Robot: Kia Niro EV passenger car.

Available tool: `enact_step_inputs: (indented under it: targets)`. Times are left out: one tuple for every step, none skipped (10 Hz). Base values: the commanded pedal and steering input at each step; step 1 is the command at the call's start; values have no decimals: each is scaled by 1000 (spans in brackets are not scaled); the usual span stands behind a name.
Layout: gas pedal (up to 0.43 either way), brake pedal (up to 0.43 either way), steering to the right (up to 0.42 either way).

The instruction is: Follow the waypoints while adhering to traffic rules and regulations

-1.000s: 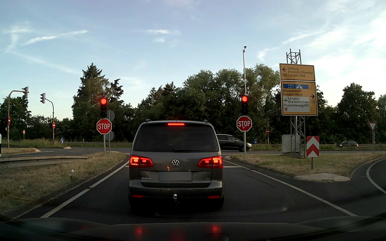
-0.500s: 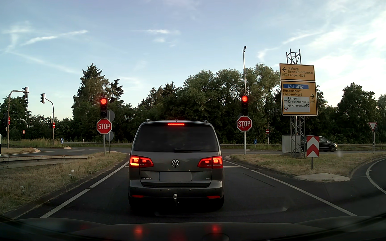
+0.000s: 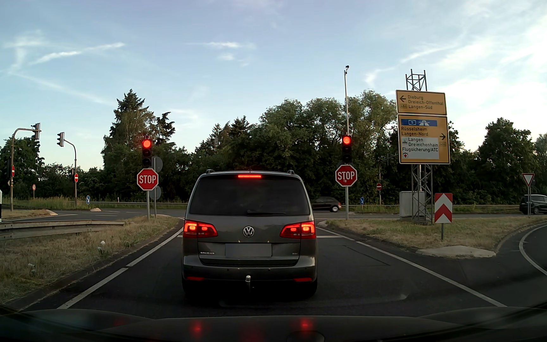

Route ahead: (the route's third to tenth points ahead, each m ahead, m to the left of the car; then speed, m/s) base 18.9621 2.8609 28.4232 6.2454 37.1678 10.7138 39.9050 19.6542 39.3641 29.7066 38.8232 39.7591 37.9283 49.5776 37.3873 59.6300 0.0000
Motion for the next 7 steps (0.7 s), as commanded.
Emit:
enact_step_inputs:
  targets:
    - [0,384,-10]
    - [0,384,-10]
    - [0,384,-10]
    - [0,384,-10]
    - [0,390,-10]
    - [0,384,-10]
    - [0,390,-10]
